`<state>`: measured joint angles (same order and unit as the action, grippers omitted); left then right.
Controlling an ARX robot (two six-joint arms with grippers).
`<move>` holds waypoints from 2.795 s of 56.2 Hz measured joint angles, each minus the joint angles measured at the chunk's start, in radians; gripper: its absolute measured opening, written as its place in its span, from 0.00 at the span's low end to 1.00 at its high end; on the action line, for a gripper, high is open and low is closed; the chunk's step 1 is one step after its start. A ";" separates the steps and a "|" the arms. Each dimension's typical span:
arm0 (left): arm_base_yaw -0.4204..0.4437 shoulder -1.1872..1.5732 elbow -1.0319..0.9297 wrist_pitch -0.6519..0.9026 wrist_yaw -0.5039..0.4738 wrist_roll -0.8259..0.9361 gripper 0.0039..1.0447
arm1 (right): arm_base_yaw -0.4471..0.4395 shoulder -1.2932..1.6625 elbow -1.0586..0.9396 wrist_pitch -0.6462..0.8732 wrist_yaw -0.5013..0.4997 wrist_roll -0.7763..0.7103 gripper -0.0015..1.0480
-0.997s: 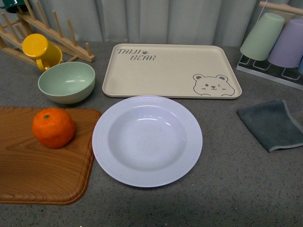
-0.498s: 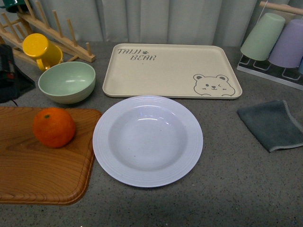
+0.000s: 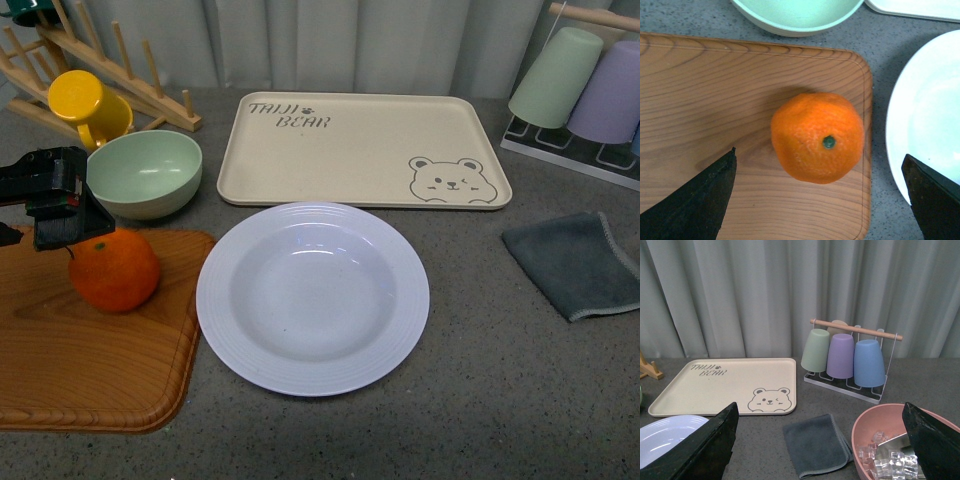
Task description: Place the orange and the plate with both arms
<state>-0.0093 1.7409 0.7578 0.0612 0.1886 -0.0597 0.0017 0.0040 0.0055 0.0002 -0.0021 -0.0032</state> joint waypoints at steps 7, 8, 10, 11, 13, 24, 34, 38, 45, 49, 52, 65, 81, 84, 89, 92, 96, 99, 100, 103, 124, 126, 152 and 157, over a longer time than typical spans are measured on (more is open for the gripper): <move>-0.008 0.010 0.016 -0.022 0.005 0.008 0.94 | 0.000 0.000 0.000 0.000 0.000 0.000 0.91; -0.009 0.013 0.019 -0.023 0.005 0.011 0.94 | 0.000 0.000 0.000 0.000 0.000 0.000 0.91; -0.011 0.019 0.023 -0.027 0.003 0.016 0.94 | 0.000 0.000 0.000 0.000 0.000 0.000 0.91; -0.011 0.024 0.026 -0.031 -0.002 0.018 0.94 | 0.000 0.000 0.000 0.000 0.000 0.000 0.91; -0.012 0.032 0.031 -0.035 -0.006 0.022 0.94 | 0.000 0.000 0.000 0.000 0.000 0.000 0.91; -0.011 0.074 0.056 -0.052 -0.014 0.037 0.94 | 0.000 0.000 0.000 0.000 0.000 0.000 0.91; -0.011 0.121 0.101 -0.070 -0.017 0.043 0.94 | 0.000 0.000 0.000 0.000 0.000 0.000 0.91; -0.013 0.136 0.114 -0.075 -0.030 0.057 0.94 | 0.000 0.000 0.000 0.000 0.000 0.000 0.91; -0.019 0.157 0.131 -0.087 -0.027 0.061 0.94 | 0.000 0.000 0.000 0.000 0.000 0.000 0.91; -0.020 0.169 0.138 -0.090 -0.028 0.063 0.94 | 0.000 0.000 0.000 0.000 0.000 0.000 0.91; -0.021 0.180 0.146 -0.096 -0.031 0.066 0.94 | 0.000 0.000 0.000 0.000 0.000 0.000 0.91; -0.023 0.209 0.164 -0.102 -0.025 0.066 0.66 | 0.000 0.000 0.000 0.000 0.000 0.000 0.91; -0.033 0.197 0.164 -0.094 -0.013 0.046 0.58 | 0.000 0.000 0.000 0.000 0.000 0.000 0.91; -0.046 0.181 0.164 -0.097 -0.013 0.034 0.58 | 0.000 0.000 0.000 0.000 0.000 0.000 0.91; -0.084 0.146 0.165 -0.102 -0.014 0.014 0.57 | 0.000 0.000 0.000 0.000 0.000 0.000 0.91; -0.124 0.125 0.171 -0.103 -0.013 -0.008 0.57 | 0.000 0.000 0.000 0.000 0.000 0.000 0.91; -0.176 0.114 0.189 -0.102 -0.013 -0.041 0.57 | 0.000 0.000 0.000 0.000 0.000 0.000 0.91; -0.215 0.114 0.201 -0.101 -0.015 -0.059 0.57 | 0.000 0.000 0.000 0.000 0.000 0.000 0.91; -0.222 0.114 0.203 -0.101 -0.016 -0.065 0.57 | 0.000 0.000 0.000 0.000 0.000 0.000 0.91; -0.260 0.118 0.210 -0.100 -0.022 -0.086 0.57 | 0.000 0.000 0.000 0.000 0.000 0.000 0.91; -0.428 0.253 0.261 -0.074 -0.057 -0.157 0.57 | 0.000 0.000 0.000 0.000 0.000 0.000 0.91; -0.435 0.275 0.268 -0.070 -0.058 -0.160 0.57 | 0.000 0.000 0.000 0.000 0.000 0.000 0.91; -0.417 0.265 0.286 -0.080 -0.055 -0.159 0.91 | 0.000 0.000 0.000 0.000 0.000 0.000 0.91; -0.409 0.229 0.282 -0.080 -0.062 -0.159 0.95 | 0.000 0.000 0.000 0.000 0.000 0.000 0.91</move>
<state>-0.4179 1.9697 1.0401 -0.0189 0.1268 -0.2184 0.0017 0.0040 0.0055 0.0002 -0.0017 -0.0032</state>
